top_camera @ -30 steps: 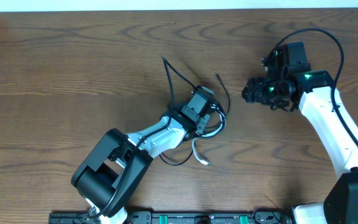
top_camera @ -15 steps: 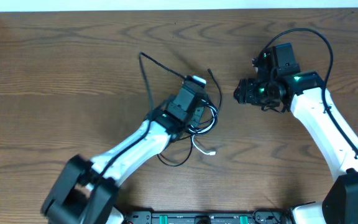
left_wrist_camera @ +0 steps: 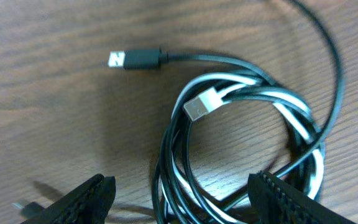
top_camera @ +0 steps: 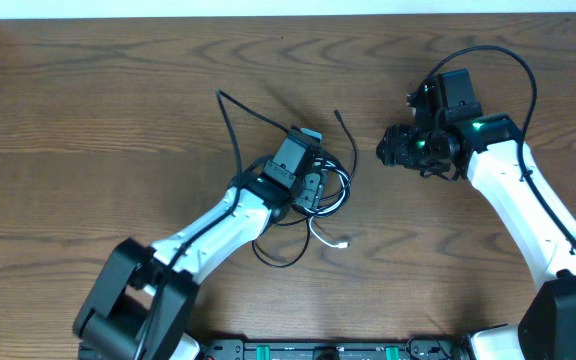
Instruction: Untangle cables
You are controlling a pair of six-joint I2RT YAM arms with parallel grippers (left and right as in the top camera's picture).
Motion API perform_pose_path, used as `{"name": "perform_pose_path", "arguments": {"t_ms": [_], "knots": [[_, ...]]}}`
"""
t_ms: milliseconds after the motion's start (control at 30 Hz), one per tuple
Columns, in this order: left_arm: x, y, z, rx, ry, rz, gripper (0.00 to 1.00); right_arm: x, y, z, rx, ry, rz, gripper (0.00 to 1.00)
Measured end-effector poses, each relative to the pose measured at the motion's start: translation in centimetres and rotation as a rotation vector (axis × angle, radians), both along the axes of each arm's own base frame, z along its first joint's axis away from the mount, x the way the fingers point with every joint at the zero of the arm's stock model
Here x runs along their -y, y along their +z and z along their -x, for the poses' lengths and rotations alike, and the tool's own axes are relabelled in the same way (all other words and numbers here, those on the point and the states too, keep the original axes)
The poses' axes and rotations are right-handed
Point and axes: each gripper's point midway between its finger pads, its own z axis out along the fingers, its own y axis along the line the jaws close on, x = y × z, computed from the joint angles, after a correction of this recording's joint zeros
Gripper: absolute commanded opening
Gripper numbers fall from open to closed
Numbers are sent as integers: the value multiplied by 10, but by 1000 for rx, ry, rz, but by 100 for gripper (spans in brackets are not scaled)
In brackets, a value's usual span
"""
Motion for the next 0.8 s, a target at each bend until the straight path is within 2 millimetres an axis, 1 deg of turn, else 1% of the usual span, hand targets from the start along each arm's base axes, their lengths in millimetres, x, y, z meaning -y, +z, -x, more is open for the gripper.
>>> {"name": "perform_pose_path", "arguments": {"t_ms": [33,100,167,200,300,367,400,433,600,700,800], "knots": [[0,-4,0,-7,1,-3,62,0,0,0,0,-1,2,63],[0,-22,0,-35,1,-21,62,1,0,0,0,-4,7,64],[1,-30,0,-47,1,-28,62,2,-1,0,0,-6,9,65],[1,-35,-1,-52,1,-31,54,2,-1,0,0,-7,10,64],[3,-42,-3,-52,1,-30,38,3,-1,0,-2,-8,14,66],[2,-45,-3,-53,-4,-38,22,3,-2,2,-8,-9,16,68],[2,-48,-3,-60,-3,-43,11,3,-2,2,-12,-9,17,68],[2,-48,-4,-56,2,-39,8,4,-2,3,-14,-10,20,68],[3,-48,-6,-47,5,-37,8,5,-3,5,-24,-10,24,64],[2,-46,-7,-48,11,-32,8,5,-3,5,-24,-11,25,64],[-7,-31,-12,-35,61,0,8,5,-3,4,-21,-11,24,60]]}}
